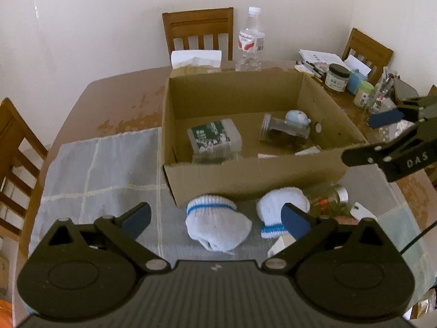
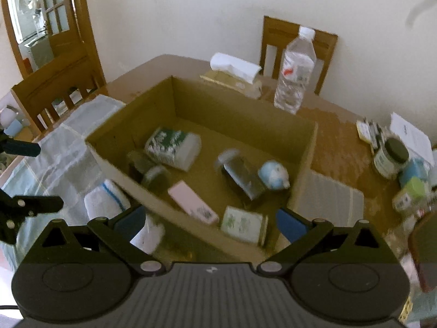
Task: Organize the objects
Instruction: 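Move the left gripper to the grey knit sock while the right approaches the C&S pack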
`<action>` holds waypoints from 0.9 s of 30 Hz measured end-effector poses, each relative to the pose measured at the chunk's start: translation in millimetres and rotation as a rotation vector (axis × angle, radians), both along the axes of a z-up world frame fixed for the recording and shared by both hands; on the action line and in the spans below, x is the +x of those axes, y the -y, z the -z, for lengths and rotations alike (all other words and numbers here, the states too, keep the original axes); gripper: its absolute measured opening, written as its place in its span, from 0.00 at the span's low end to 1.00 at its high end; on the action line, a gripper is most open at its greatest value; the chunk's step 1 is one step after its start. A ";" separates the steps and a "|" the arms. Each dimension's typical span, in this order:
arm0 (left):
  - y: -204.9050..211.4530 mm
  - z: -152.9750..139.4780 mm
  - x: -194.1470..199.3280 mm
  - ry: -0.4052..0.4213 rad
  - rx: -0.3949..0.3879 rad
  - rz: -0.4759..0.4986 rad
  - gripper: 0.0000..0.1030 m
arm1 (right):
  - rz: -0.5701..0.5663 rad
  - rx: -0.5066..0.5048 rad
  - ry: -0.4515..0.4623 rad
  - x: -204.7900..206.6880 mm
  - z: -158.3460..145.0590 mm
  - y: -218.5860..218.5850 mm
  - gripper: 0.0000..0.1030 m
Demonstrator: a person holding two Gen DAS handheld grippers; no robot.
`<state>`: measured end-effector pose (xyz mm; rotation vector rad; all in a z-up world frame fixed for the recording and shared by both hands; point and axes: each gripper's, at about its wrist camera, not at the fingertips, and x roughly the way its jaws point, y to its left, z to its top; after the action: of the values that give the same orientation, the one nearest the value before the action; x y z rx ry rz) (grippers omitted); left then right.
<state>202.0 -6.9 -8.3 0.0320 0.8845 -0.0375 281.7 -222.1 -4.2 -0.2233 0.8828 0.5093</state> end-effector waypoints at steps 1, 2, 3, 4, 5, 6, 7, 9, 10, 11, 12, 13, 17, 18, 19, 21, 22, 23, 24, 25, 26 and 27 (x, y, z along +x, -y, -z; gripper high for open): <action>-0.7 1.5 -3.0 -0.002 -0.004 -0.002 0.98 | 0.009 -0.003 -0.004 -3.9 2.4 3.0 1.00; -1.2 3.3 -6.1 -0.005 -0.008 -0.005 0.98 | 0.019 -0.008 -0.006 -7.5 4.6 5.3 1.00; -1.8 5.2 -8.9 -0.007 -0.011 -0.006 0.98 | 0.027 -0.013 -0.007 -10.3 6.3 7.3 1.00; -2.5 7.5 -11.6 -0.010 -0.011 -0.007 0.98 | 0.036 -0.018 -0.010 -13.6 8.8 9.7 1.00; -2.6 9.5 -14.0 -0.017 -0.009 -0.007 0.98 | 0.047 -0.021 -0.016 -17.0 12.0 12.3 1.00; -2.9 12.0 -16.4 -0.026 -0.009 -0.008 0.98 | 0.058 -0.024 -0.022 -19.8 15.3 14.7 1.00; -3.5 14.2 -19.2 -0.036 -0.012 -0.007 0.98 | 0.072 -0.028 -0.029 -22.3 19.3 17.3 1.00; -5.0 18.1 -24.8 -0.045 -0.016 0.004 0.98 | 0.103 -0.033 -0.057 -27.2 28.5 23.2 1.00; -5.3 20.1 -28.2 -0.047 -0.011 0.006 0.98 | 0.116 -0.033 -0.068 -29.4 33.1 26.4 1.00; -5.5 21.6 -30.7 -0.049 -0.005 0.007 0.98 | 0.132 -0.036 -0.077 -31.9 37.8 29.6 1.00; -5.4 23.0 -33.1 -0.053 0.003 0.011 0.98 | 0.150 -0.038 -0.092 -34.3 43.2 33.2 1.00; -5.2 24.2 -35.8 -0.056 0.011 0.018 0.98 | 0.163 -0.037 -0.104 -36.4 47.7 36.0 1.00; -2.5 26.9 -46.6 -0.042 0.040 0.064 0.98 | 0.233 -0.021 -0.148 -45.6 61.9 45.2 1.00; -1.5 27.8 -49.0 -0.042 0.042 0.077 0.98 | 0.248 -0.018 -0.151 -48.2 63.2 46.0 1.00; -0.6 28.4 -50.7 -0.043 0.040 0.090 0.98 | 0.260 -0.016 -0.157 -50.1 64.4 46.4 1.00; 2.0 30.1 -54.5 -0.043 0.040 0.112 0.98 | 0.281 -0.020 -0.164 -54.7 66.5 46.1 1.00; 3.8 31.2 -56.4 -0.043 0.044 0.117 0.98 | 0.284 -0.028 -0.164 -56.1 67.8 44.7 1.00; 5.6 32.5 -58.3 -0.044 0.049 0.118 0.98 | 0.284 -0.040 -0.166 -57.8 69.6 42.8 1.00; 7.7 33.6 -60.4 -0.042 0.052 0.117 0.98 | 0.280 -0.048 -0.170 -59.0 71.0 41.5 1.00; 9.5 34.9 -62.8 -0.039 0.053 0.117 0.98 | 0.271 -0.056 -0.172 -60.3 73.9 39.3 1.00; 11.1 36.7 -64.8 -0.036 0.052 0.113 0.98 | 0.259 -0.066 -0.170 -61.3 77.2 37.5 1.00; 13.0 38.5 -66.8 -0.039 0.051 0.101 0.98 | 0.250 -0.079 -0.168 -61.3 80.5 35.7 1.00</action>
<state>135.2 -19.9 -46.8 0.1238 0.9219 -0.1102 220.4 -257.7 -84.6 -0.1404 1.0789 0.2635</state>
